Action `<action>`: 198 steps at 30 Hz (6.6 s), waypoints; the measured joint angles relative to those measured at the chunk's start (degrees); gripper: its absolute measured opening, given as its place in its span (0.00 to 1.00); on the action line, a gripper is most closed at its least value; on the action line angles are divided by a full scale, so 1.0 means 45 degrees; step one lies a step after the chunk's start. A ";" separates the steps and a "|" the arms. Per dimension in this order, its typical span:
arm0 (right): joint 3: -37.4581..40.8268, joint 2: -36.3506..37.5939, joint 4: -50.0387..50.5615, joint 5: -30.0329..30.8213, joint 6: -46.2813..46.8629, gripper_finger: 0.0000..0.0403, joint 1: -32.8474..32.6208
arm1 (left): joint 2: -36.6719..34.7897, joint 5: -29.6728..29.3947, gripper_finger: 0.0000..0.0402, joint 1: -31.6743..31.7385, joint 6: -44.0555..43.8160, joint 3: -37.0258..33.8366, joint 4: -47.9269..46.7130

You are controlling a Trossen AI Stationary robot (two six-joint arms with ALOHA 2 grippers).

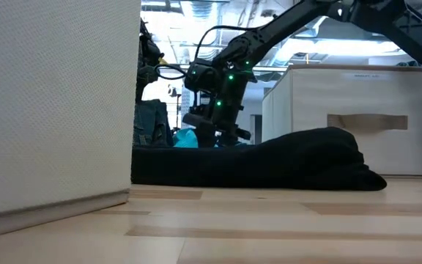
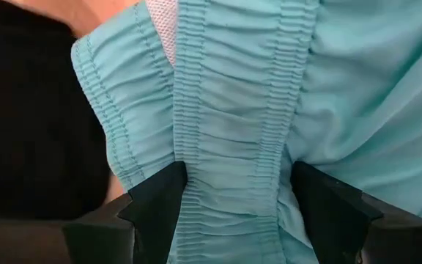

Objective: Sort clothes
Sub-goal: Put the dark blue pants into the bottom laundry bin

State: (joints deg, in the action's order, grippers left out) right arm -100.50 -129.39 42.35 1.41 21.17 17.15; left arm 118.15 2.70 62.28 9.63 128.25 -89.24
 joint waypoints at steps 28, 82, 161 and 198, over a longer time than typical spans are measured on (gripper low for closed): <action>0.0051 -0.0046 0.0130 -0.1064 0.0091 0.68 -0.0117 | -0.2854 -0.0277 0.02 0.0036 -0.1133 -0.0005 0.1279; 0.0065 -0.0046 -0.0176 -0.1001 0.0101 0.68 -0.0112 | -1.1035 0.2227 0.01 -0.6702 -0.0634 0.0000 0.4732; 0.0065 -0.0055 0.0121 -0.1055 -0.0146 0.68 0.0379 | -0.6632 0.6110 0.01 -2.0106 -0.7809 -0.0258 -0.0137; 0.0065 -0.0007 0.0194 -0.1016 -0.0375 0.68 0.0364 | -0.7888 0.5012 0.01 -2.2541 -1.1937 -0.3067 -0.0109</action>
State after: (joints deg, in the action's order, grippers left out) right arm -100.20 -129.43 43.22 -3.16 19.49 18.79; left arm 82.65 25.25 -39.15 -44.09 114.44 -89.72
